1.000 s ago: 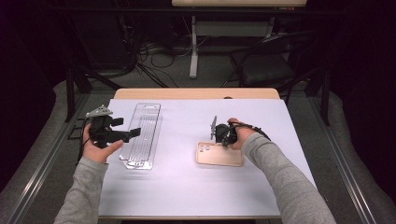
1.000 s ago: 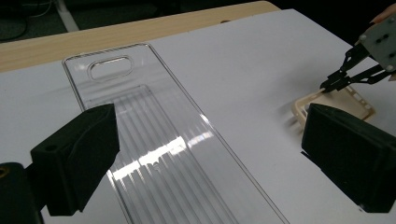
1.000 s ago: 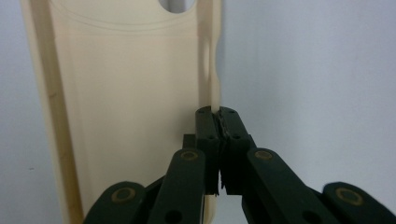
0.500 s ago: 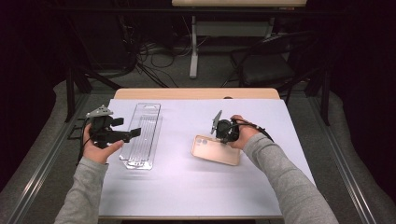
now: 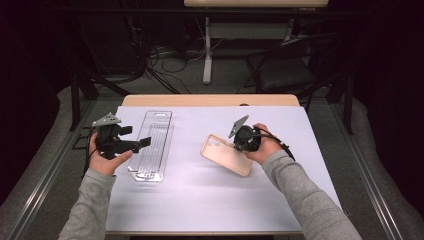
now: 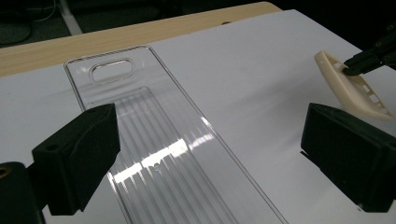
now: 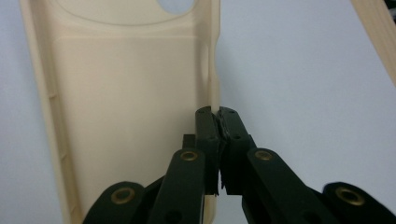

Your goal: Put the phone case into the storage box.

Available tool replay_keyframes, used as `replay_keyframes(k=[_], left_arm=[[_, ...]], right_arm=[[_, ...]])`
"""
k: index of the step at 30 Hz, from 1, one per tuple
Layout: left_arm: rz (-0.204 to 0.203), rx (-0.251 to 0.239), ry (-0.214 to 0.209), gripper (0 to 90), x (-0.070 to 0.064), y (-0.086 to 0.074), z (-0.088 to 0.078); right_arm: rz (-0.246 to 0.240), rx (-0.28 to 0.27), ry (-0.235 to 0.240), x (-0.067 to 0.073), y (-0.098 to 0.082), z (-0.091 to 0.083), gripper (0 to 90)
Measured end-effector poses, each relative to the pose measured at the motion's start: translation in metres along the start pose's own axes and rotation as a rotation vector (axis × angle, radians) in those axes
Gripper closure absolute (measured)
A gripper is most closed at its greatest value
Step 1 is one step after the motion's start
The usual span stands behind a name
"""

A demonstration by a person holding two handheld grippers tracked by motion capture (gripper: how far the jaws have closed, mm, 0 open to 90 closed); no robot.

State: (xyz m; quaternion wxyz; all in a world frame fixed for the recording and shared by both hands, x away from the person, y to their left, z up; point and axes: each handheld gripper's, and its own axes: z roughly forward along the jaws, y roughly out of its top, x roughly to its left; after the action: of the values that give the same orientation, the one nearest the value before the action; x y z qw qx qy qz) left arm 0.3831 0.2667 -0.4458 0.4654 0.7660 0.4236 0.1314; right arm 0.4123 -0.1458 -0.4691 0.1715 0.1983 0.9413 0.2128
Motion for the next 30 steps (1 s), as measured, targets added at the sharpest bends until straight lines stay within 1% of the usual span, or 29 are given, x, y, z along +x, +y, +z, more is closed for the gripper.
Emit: replay_keyframes(k=[1,2,3,4,7,8,9,11,13,19,21,22,23,28,30], left_arm=[[0.001,-0.003,-0.001,4.8,0.0,0.0,0.0],[0.001,-0.003,-0.001,4.8,0.0,0.0,0.0],[0.0,-0.004,0.0,4.8,-0.001,0.0,0.0],[0.0,-0.004,0.0,4.8,-0.001,0.0,0.0],[0.001,-0.003,-0.001,4.8,-0.001,0.0,-0.001],[0.0,-0.004,-0.002,4.8,-0.001,0.001,-0.001],[-0.001,-0.007,-0.002,4.8,-0.002,0.001,-0.001],[0.0,-0.01,-0.002,4.8,-0.003,0.001,-0.001],[0.0,-0.015,-0.004,4.8,-0.003,0.001,-0.001],[0.008,-0.021,-0.009,4.9,-0.006,0.002,-0.002],[0.012,-0.026,-0.009,6.7,-0.008,0.002,-0.002],[0.009,-0.03,-0.011,7.4,-0.008,0.002,-0.002],[0.01,-0.034,-0.012,7.4,-0.009,0.002,-0.002],[0.02,-0.04,-0.023,8.3,-0.013,0.003,-0.001],[0.029,-0.053,-0.025,10.0,-0.015,0.003,-0.001]], right_arm=[[0.035,-0.022,-0.009,0.0,-0.002,-0.002,88.2],[0.035,-0.022,-0.009,0.0,-0.002,-0.002,88.2],[0.044,-0.033,-0.012,0.0,-0.003,-0.003,88.2],[0.072,-0.055,-0.013,0.0,-0.005,-0.004,88.2],[0.108,-0.083,-0.028,0.0,-0.01,-0.006,88.2],[0.13,-0.086,-0.032,0.001,-0.011,-0.007,88.1],[0.137,-0.107,-0.035,0.002,-0.012,-0.007,88.2],[0.169,-0.126,-0.043,0.004,-0.014,-0.009,88.2],[0.206,-0.162,-0.047,0.006,-0.016,-0.011,88.2],[0.29,-0.265,-0.075,0.014,-0.017,-0.016,88.1],[0.306,-0.297,-0.08,0.016,-0.016,-0.017,88.2],[0.325,-0.324,-0.087,0.019,-0.015,-0.017,88.1],[0.325,-0.324,-0.087,0.019,-0.015,-0.017,88.1],[0.348,-0.381,-0.097,0.025,-0.011,-0.017,88.1],[0.366,-0.419,-0.093,0.029,-0.007,-0.017,88.1]])
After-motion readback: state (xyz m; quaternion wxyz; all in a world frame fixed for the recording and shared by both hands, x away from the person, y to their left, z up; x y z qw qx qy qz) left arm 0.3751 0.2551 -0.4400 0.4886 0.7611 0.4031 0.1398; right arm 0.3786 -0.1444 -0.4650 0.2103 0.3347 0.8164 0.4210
